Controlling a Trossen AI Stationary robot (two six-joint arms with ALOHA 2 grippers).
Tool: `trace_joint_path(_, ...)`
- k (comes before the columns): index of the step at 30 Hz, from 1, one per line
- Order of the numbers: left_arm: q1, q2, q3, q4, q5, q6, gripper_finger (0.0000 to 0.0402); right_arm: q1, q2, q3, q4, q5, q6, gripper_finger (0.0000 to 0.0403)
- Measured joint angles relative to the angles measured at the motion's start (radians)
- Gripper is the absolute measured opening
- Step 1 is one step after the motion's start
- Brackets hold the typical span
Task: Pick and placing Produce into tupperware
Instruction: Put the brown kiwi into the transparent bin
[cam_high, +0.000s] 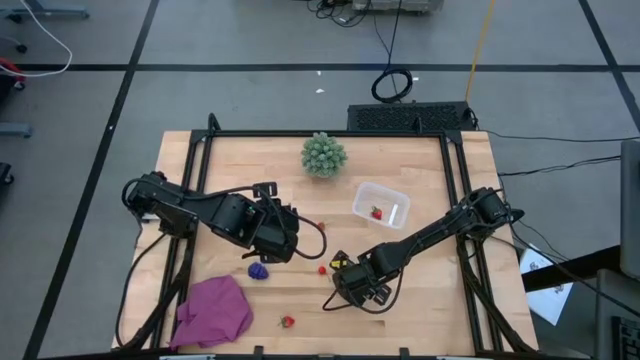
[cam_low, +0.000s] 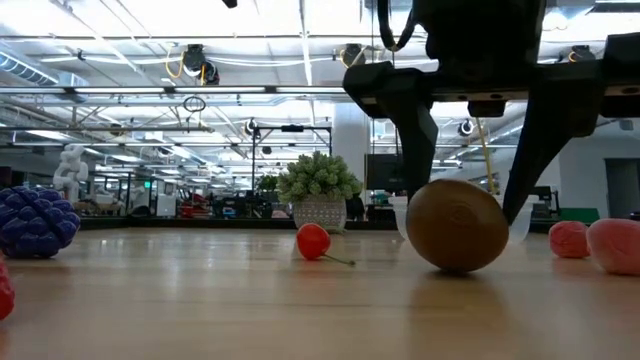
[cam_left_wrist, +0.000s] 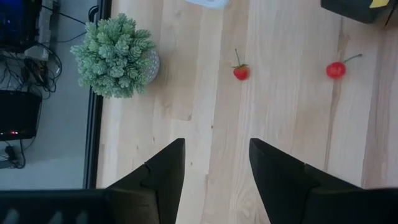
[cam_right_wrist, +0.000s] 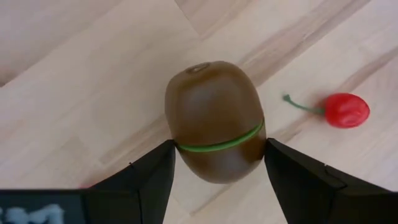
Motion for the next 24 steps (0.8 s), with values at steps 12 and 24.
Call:
trace_joint_path(12,0.000,0.000,0.000,0.001,0.000,-0.029,0.0184,0.004,0.002,0.000,0.030,0.000,0.011,0.0233)
trace_joint_path(24,0.000,0.001,0.000,0.001,0.000,-0.029,0.0184,0.003,0.002,0.000,0.040,0.000,0.030,0.0209)
